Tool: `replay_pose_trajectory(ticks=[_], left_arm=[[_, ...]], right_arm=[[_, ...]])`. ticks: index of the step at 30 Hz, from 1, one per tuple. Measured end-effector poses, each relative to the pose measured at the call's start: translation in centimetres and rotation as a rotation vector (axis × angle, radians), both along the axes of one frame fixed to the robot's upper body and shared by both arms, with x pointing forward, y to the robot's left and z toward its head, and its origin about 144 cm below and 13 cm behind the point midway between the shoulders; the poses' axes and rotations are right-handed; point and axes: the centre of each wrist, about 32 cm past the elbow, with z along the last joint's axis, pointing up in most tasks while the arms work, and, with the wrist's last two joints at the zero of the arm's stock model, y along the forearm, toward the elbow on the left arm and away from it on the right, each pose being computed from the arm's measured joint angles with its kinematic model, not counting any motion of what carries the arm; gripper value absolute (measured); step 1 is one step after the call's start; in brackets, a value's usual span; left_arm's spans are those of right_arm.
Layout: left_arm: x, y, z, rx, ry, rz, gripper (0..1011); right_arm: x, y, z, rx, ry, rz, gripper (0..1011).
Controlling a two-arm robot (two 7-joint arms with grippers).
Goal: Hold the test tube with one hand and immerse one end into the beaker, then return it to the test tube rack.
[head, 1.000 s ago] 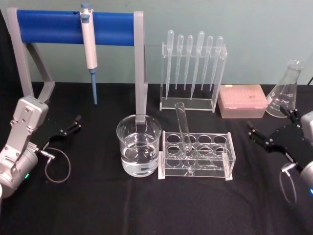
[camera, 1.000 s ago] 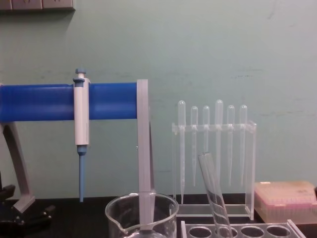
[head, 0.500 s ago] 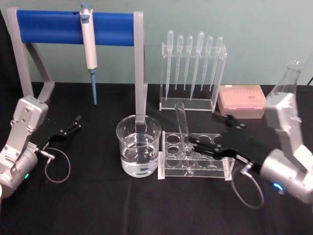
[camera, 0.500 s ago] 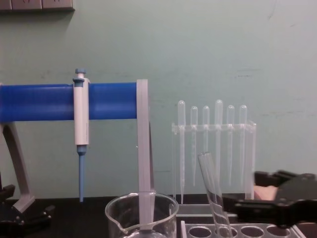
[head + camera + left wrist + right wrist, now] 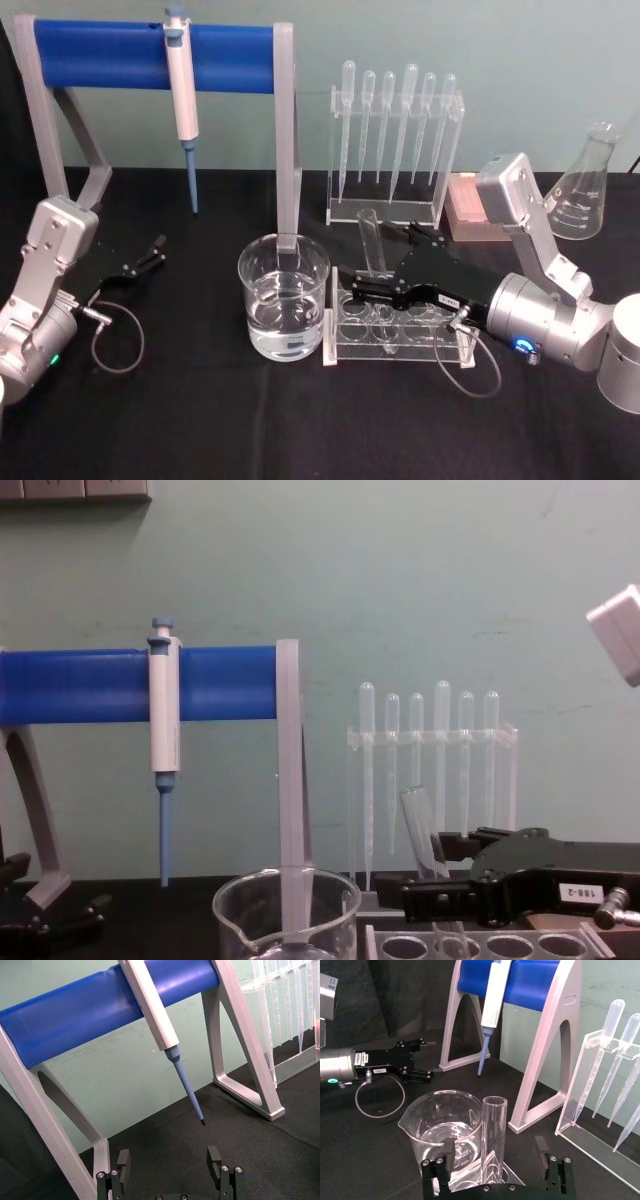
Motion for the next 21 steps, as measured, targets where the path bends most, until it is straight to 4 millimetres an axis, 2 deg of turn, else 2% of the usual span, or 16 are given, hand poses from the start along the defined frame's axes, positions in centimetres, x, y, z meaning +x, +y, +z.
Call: replay_pose_trajectory(ticks=[8,9,12,13,21], left_arm=[[0.0,0.0,0.0,0.0,0.0,0.0,1000],[0.0,0.0,0.0,0.0,0.0,0.0,1000],[0.0,0.0,0.0,0.0,0.0,0.0,1000],[0.0,0.0,0.0,0.0,0.0,0.0,1000],[0.0,0.0,0.0,0.0,0.0,0.0,1000]], right_arm=[[0.15,0.24,0.45,-0.015,0.007,0.001,862],[0.11,0.26,0.55,-0.017,0.006,0.001,802],[0.02,0.25,0.73,-0.016,0.006,-0.001,748],[0.01,0.25,0.78,-0.016,0.006,-0.002,692],[-0.39,0.13,0.88,0.001,0.005,-0.005,447]])
